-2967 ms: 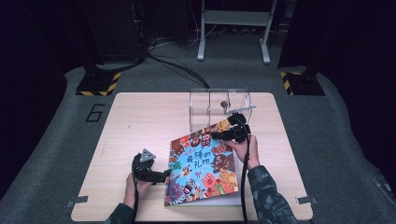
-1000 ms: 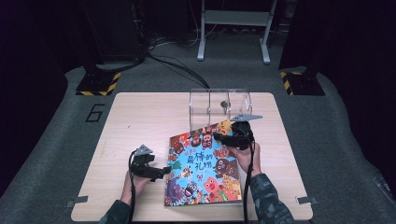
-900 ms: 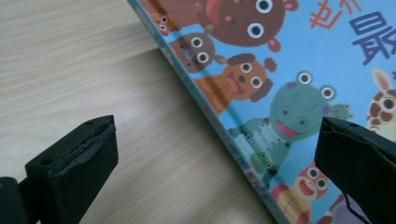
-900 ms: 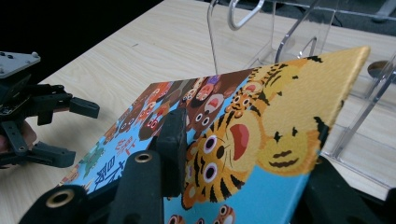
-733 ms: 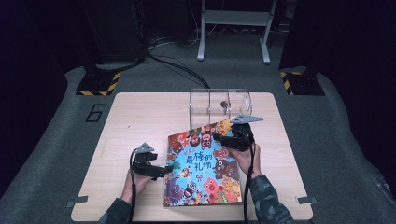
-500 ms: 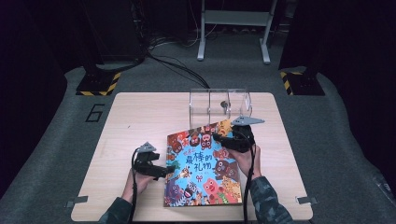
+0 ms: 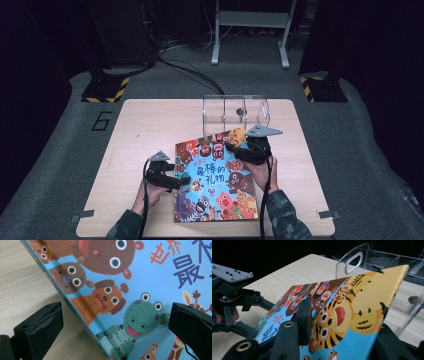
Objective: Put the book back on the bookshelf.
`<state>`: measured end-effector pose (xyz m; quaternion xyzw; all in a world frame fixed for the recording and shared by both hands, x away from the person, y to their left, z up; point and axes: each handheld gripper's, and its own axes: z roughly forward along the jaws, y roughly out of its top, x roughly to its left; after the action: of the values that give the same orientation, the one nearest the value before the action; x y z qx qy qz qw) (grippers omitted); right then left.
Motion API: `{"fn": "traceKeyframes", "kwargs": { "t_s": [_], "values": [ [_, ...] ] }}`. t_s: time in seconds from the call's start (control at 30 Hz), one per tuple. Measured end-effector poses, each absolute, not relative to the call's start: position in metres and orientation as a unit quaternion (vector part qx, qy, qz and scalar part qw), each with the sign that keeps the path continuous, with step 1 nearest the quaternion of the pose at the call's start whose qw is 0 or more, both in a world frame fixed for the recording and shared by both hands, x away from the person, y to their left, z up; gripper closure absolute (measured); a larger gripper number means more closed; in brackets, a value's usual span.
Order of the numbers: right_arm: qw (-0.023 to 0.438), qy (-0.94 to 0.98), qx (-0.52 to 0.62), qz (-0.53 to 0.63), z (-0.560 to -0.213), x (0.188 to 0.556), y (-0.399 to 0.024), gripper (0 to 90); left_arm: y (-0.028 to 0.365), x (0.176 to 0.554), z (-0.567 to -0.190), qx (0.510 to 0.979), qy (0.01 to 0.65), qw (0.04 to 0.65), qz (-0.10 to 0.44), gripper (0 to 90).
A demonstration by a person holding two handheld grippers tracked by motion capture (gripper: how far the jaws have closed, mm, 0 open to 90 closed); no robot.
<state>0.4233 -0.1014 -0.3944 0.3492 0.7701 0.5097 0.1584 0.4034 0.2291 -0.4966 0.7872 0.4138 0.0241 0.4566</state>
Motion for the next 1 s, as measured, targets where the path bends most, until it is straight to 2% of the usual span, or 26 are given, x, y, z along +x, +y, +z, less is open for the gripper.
{"fn": "traceKeyframes", "kwargs": {
  "t_s": [0.4,1.0],
  "values": [
    [0.158,0.767,0.346,0.516,-0.394,0.422,-0.100,59.8,0.228,0.405,-0.494,0.793,0.403,0.457,0.015,0.0],
    [0.095,0.788,0.367,0.485,-0.397,0.432,-0.111,59.0,0.227,0.405,-0.494,0.804,0.385,0.452,0.029,2.7]
  ]
}}
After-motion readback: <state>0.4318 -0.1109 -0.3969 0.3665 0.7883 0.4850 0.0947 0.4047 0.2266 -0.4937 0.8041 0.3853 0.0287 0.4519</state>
